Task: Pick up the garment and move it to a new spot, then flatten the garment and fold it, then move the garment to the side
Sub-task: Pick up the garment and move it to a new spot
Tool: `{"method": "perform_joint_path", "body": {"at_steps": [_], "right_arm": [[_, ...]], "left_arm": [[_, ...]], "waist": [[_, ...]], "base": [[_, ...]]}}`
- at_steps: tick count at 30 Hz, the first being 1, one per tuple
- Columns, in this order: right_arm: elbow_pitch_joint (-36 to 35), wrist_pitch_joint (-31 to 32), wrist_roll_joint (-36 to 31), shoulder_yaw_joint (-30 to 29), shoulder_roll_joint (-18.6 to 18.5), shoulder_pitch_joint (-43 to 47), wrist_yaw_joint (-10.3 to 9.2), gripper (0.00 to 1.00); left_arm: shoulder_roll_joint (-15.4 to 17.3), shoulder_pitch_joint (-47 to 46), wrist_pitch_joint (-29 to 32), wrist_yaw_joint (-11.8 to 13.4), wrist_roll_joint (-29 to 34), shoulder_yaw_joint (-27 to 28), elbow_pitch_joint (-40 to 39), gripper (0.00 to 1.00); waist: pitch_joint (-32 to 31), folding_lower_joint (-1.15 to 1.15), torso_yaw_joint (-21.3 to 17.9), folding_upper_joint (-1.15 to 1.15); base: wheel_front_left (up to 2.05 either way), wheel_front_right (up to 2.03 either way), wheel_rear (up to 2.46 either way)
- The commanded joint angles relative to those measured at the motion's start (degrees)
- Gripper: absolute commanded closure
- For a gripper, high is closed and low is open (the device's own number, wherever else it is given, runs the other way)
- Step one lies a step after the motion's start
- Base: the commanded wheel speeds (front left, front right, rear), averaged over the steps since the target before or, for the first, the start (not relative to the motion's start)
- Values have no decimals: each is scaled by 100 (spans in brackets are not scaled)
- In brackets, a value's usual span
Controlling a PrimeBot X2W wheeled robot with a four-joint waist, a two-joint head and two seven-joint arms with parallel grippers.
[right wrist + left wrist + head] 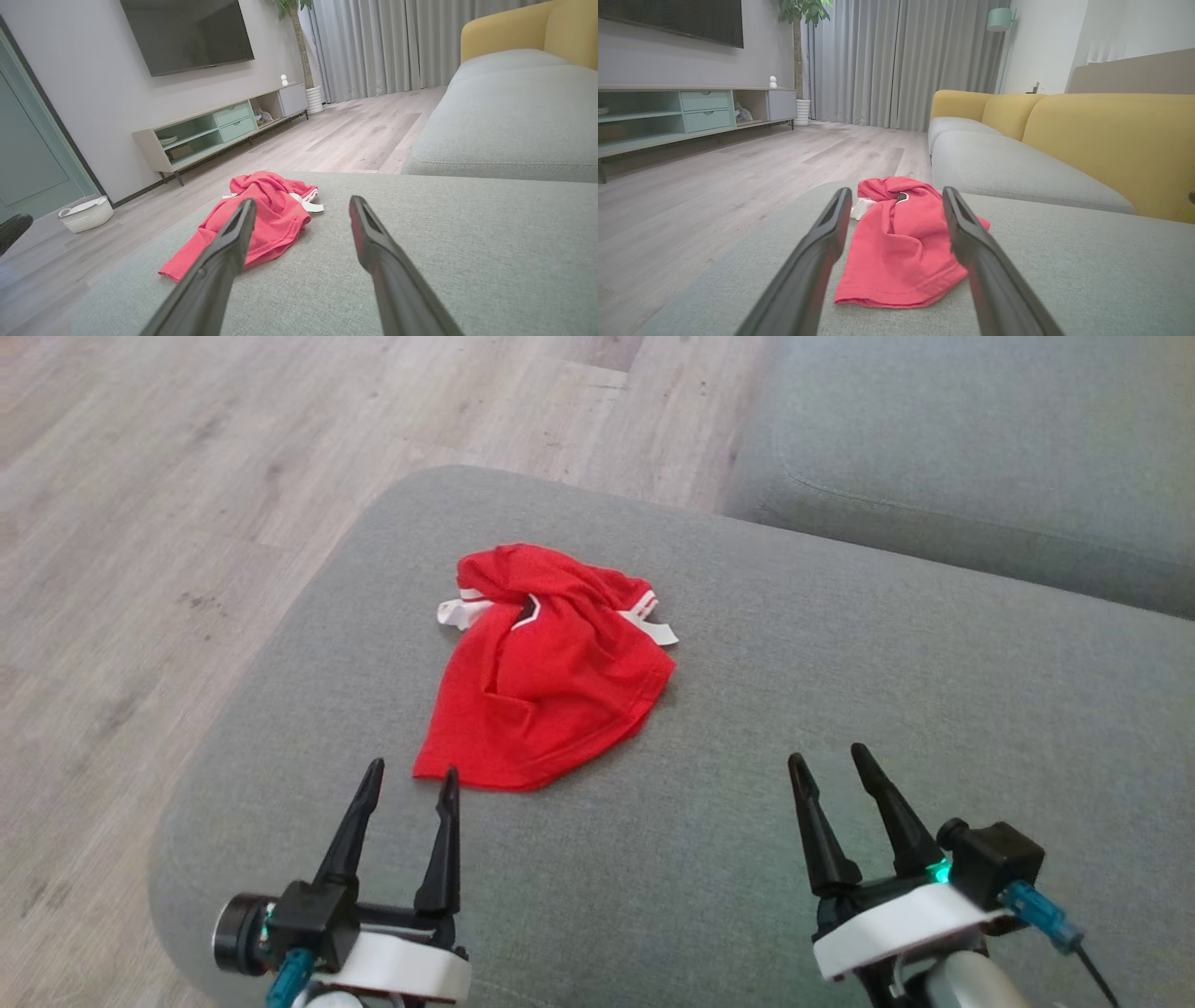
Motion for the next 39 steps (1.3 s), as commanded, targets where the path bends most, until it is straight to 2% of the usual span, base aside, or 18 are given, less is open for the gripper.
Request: {"method": "perform_joint_path", "body": {"at_steps": [1,11,14,17,24,32,36,37,38,39], "right_arm": [[-164,-62,40,152,-13,-90,-5,0],[-216,-62,13,206,-13,-287,-5,0],[-279,-62,-114,76,-13,-424,-5,0],[-365,-62,-190,-29,-13,-565,-5,0],[-555,-62,-285,-157,-13,-856,-5,0],[-633,-62,-288,-169,-13,-970,-5,0],[-656,-62,-273,-209,-13,-993,-5,0],[-656,-62,-270,-218,-13,-994,-5,0],[-653,-62,-268,-228,-13,-997,-5,0],[-648,-62,-266,-239,-13,-1001,-5,0]], "left_arm": [[4,-190,-29,-30,53,215,-157,0],[19,-522,-29,-175,232,150,-17,0],[68,-1034,-16,-387,390,-209,511,0],[110,-1604,340,-525,486,-683,1068,0],[206,-2940,1071,-586,294,-1546,2301,0],[375,-3756,1329,-550,274,-1601,3449,0],[341,-3920,1559,-509,205,-1592,4031,0],[315,-3930,1606,-523,156,-1608,4138,4],[291,-3940,1618,-537,94,-1617,4222,34],[273,-3956,1591,-548,50,-1636,4279,70]], "waist": [[3,1,40,0],[420,1,-216,0],[736,1,-443,0],[1011,1,-638,0],[1574,1,-1058,0],[1891,1,-1323,0],[1930,1,-1374,0],[1924,1,-1379,0],[1914,1,-1382,0],[1895,1,-1381,0]], "base": [[0,0,0],[0,0,0],[0,0,0],[0,0,0],[0,0,0],[0,0,0],[0,0,0],[0,0,0],[0,0,0],[0,0,0]]}}
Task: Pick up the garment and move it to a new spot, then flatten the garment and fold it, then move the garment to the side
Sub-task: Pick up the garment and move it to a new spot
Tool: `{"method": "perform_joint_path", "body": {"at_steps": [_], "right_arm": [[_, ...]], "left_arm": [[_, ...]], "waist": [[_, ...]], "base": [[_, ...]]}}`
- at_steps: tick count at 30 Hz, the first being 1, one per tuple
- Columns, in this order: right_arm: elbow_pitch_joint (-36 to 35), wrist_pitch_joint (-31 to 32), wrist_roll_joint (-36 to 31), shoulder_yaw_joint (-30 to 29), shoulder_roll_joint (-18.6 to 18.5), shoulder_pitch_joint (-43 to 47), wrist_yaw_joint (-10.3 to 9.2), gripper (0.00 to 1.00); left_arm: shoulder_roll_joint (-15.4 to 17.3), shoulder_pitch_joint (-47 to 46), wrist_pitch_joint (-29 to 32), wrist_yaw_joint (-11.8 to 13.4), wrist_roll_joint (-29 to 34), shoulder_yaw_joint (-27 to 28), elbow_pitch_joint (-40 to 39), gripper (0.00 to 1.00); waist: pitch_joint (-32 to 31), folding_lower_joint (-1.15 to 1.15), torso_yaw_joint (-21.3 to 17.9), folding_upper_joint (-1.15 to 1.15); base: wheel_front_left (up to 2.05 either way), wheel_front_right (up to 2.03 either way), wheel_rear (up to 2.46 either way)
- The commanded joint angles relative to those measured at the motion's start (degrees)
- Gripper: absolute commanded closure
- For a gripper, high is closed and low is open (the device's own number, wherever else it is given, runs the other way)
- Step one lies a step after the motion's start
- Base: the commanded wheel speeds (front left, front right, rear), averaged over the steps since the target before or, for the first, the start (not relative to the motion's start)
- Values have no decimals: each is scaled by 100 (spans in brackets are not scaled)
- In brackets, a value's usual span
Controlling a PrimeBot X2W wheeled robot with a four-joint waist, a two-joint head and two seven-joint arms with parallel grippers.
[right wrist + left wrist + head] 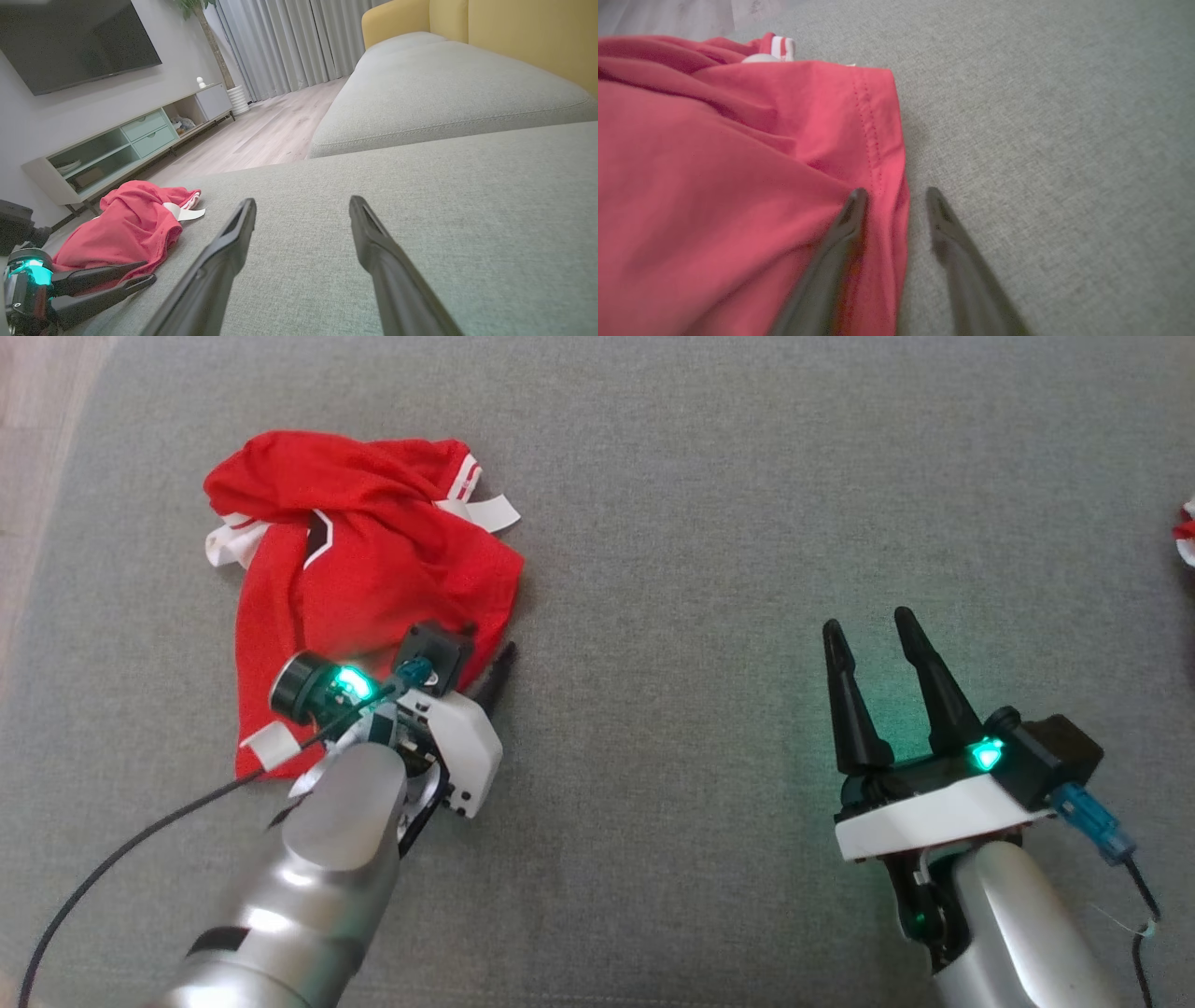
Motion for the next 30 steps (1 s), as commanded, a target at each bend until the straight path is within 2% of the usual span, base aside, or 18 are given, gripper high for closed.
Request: {"method": "perform_joint_path", "body": {"at_steps": [1,6,10,18,23,29,30], "right_arm": [[-193,-62,1,109,-8,-131,-5,0],[-142,-62,20,111,-8,-111,-5,0],[-106,-62,72,144,-8,-100,-5,0],[-120,-62,238,262,-8,-90,-5,0],[-147,-62,387,416,-8,-163,-5,0],[-218,-62,585,610,-8,-273,-5,0],[-226,-62,611,622,-8,-284,-5,0]], "left_arm": [[143,27,17,-6,-8,101,68,100],[53,-42,-696,-29,-255,43,-31,100],[-27,-156,-1328,-35,-550,-52,-431,100],[-102,-355,-1532,17,-978,-16,-1862,100],[-106,-567,-1534,270,-1527,-632,-2513,100],[-107,-1033,-1534,672,-2104,-1564,-2634,100],[-107,-1086,-1534,723,-2203,-1712,-2638,91]], "waist": [[-36,-1,7,0],[-258,-1,4,0],[-461,-1,-94,0],[-628,-1,-642,0],[-508,-1,-1187,0],[-271,-1,-1804,0],[-234,-1,-1877,0]], "base": [[0,0,0],[0,0,0],[0,0,0],[0,0,0],[0,0,0],[0,0,0],[0,0,0]]}}
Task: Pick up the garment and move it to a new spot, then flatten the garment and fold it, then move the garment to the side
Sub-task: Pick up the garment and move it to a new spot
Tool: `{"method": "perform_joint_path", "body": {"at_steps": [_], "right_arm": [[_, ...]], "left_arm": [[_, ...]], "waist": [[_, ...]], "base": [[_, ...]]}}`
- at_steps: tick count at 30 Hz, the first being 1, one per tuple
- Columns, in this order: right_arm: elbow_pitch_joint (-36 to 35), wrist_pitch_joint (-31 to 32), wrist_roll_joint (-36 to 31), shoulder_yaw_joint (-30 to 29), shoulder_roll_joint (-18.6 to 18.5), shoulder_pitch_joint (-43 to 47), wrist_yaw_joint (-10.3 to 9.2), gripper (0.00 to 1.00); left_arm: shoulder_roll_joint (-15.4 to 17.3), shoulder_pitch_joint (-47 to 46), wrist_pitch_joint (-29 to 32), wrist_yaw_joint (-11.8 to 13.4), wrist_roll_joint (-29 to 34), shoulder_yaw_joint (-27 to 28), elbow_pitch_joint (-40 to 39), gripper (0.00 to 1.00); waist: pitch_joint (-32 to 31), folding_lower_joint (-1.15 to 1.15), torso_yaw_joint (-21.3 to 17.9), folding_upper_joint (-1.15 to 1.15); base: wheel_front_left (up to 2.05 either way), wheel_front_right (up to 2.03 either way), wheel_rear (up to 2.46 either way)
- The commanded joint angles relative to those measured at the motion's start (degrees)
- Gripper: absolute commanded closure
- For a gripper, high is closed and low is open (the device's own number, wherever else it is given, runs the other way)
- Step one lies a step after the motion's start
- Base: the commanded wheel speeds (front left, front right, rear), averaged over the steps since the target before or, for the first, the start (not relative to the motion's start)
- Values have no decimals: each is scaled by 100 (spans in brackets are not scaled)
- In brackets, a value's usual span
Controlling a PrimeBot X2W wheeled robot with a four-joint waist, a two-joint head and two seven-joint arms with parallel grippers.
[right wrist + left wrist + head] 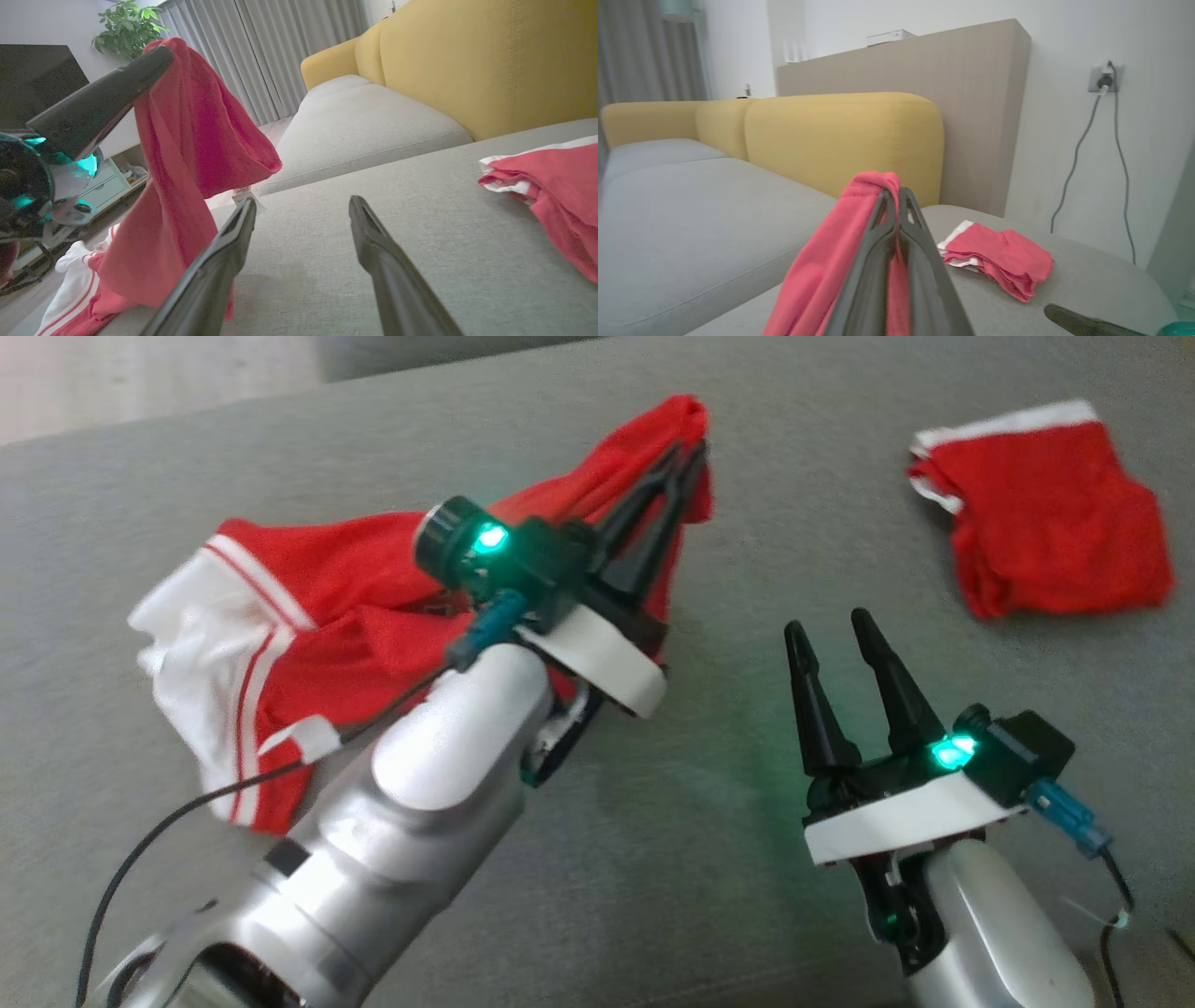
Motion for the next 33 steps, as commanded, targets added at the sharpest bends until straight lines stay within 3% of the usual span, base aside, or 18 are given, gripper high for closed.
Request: {"method": "perform_joint_path", "body": {"at_steps": [1,2,3,4,8,13,18,22,33], "right_arm": [[-230,-62,71,140,-8,-225,-5,0],[-235,-62,92,143,-8,-229,-5,0],[-235,-62,92,143,-8,-229,-5,0],[-241,-62,106,147,-8,-234,-5,0],[-265,-62,125,132,-8,-249,-5,0],[-277,-62,73,32,-8,-262,-5,0],[-252,-62,-45,-79,-8,-217,-5,0],[-223,-62,-149,-198,-8,-137,-5,0],[-78,-62,-346,-464,-8,297,-5,0]], "left_arm": [[41,-342,-28,107,-179,-108,-185,64],[41,-380,-28,173,-261,-239,-189,16],[41,-380,-28,173,-261,-239,-189,16],[41,-407,-28,228,-346,-364,-190,0],[41,-494,-29,361,-558,-774,-81,0],[41,-569,-29,471,-526,-734,131,0],[79,-432,-29,504,-211,-291,202,0],[310,-25,-29,511,66,194,-8,0],[921,2372,-29,650,669,1366,-1119,0]], "waist": [[223,0,-362,0],[252,0,-407,0],[252,0,-407,0],[278,0,-438,0],[355,0,-446,0],[332,0,-211,0],[145,0,176,0],[-73,0,530,0],[-596,0,1332,0]], "base": [[0,0,0],[0,0,0],[0,0,0],[0,0,0],[0,0,0],[0,0,0],[0,0,0],[0,0,0],[0,0,0]]}}
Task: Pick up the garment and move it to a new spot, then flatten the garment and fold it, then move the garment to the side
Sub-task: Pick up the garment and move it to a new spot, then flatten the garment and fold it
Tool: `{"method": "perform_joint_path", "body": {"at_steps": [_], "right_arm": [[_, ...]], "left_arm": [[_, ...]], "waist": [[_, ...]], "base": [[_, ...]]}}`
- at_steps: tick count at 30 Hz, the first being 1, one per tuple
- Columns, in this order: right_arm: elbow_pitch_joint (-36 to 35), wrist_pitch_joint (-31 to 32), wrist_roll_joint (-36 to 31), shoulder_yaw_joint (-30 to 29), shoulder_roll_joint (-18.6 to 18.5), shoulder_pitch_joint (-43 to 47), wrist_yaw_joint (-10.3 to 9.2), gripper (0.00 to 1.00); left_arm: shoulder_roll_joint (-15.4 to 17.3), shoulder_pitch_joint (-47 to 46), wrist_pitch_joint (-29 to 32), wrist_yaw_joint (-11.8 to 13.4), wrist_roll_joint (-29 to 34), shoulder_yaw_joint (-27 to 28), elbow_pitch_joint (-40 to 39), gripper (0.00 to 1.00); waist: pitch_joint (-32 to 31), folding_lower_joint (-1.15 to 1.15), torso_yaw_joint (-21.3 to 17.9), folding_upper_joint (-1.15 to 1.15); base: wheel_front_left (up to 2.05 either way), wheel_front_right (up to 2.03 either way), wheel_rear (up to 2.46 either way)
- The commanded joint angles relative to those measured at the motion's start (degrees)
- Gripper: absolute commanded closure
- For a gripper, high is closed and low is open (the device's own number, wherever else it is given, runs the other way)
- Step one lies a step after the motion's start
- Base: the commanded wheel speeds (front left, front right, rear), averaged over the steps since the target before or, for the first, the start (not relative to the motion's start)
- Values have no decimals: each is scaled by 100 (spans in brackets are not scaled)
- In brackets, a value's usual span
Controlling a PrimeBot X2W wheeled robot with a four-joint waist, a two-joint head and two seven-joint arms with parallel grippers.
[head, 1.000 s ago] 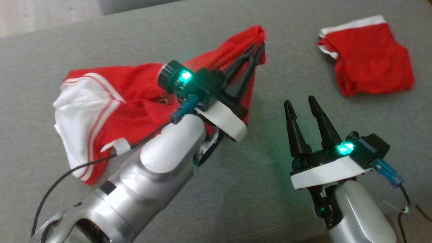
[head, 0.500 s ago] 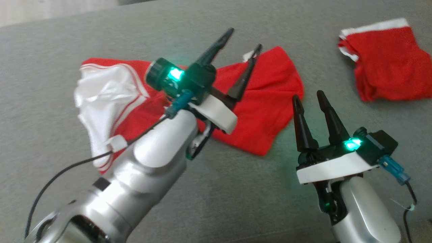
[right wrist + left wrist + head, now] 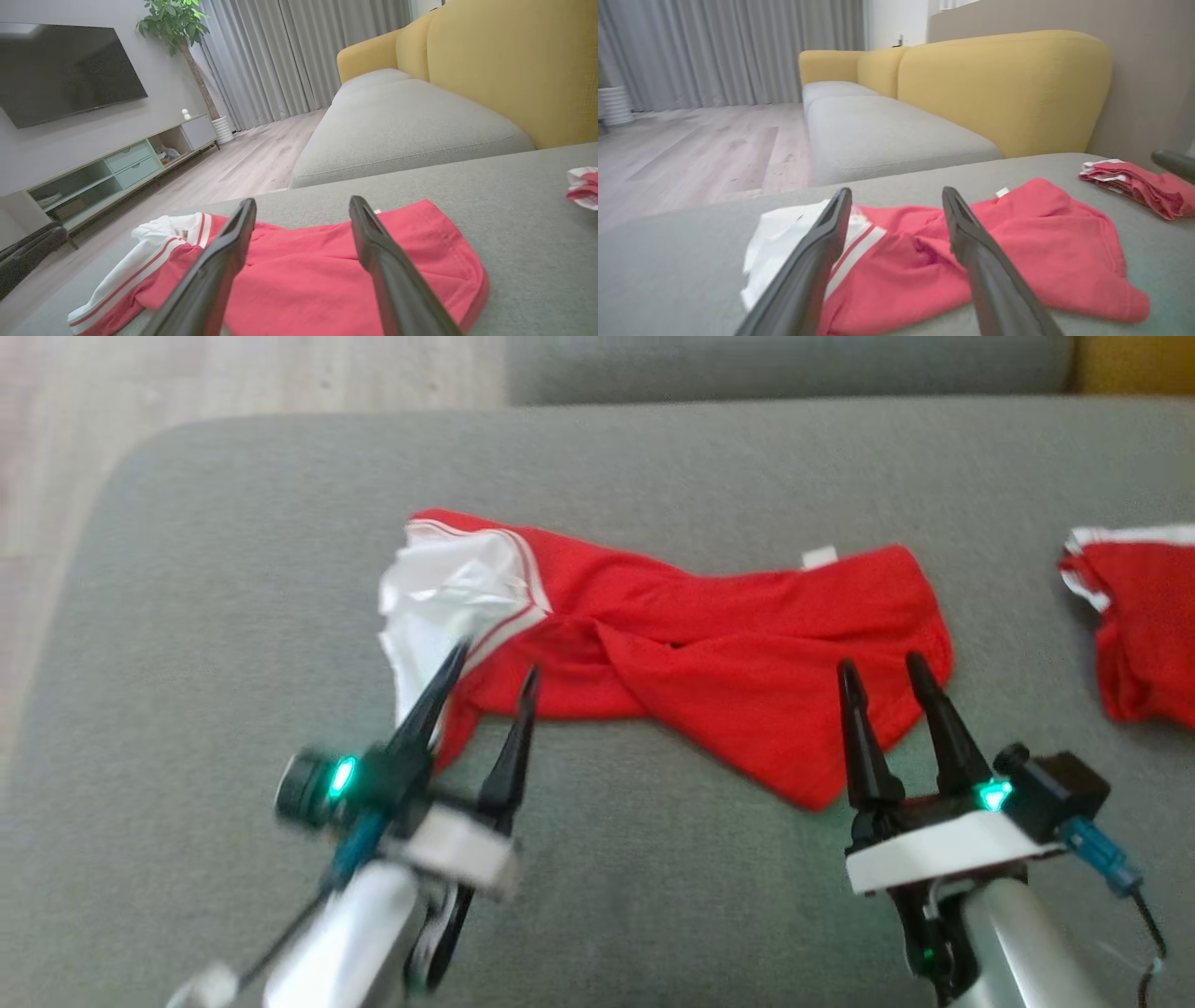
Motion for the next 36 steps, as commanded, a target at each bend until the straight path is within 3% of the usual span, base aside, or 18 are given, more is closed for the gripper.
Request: {"method": "perform_joint_path", "body": {"at_steps": [1,6,14,23,36], "right_arm": [[-147,-61,-42,113,-8,0,-5,0],[-141,-61,-62,131,-8,109,-5,0],[-123,-61,-57,227,-8,46,-5,0],[-109,-61,-67,271,-8,-71,-5,0],[-133,-61,-35,253,-8,-228,-5,0]], "left_arm": [[153,240,-29,67,72,431,-374,0],[173,1139,-29,71,307,937,-809,0],[142,1000,-29,-181,593,1169,-645,0],[363,-286,507,-187,892,1176,824,0],[538,-1674,623,-722,1232,807,2301,0]], "waist": [[-224,1,227,0],[-252,1,272,0],[-117,1,112,0],[175,1,-150,0],[499,1,-349,0]], "base": [[0,0,0],[0,0,0],[0,0,0],[0,0,0],[0,0,0]]}}
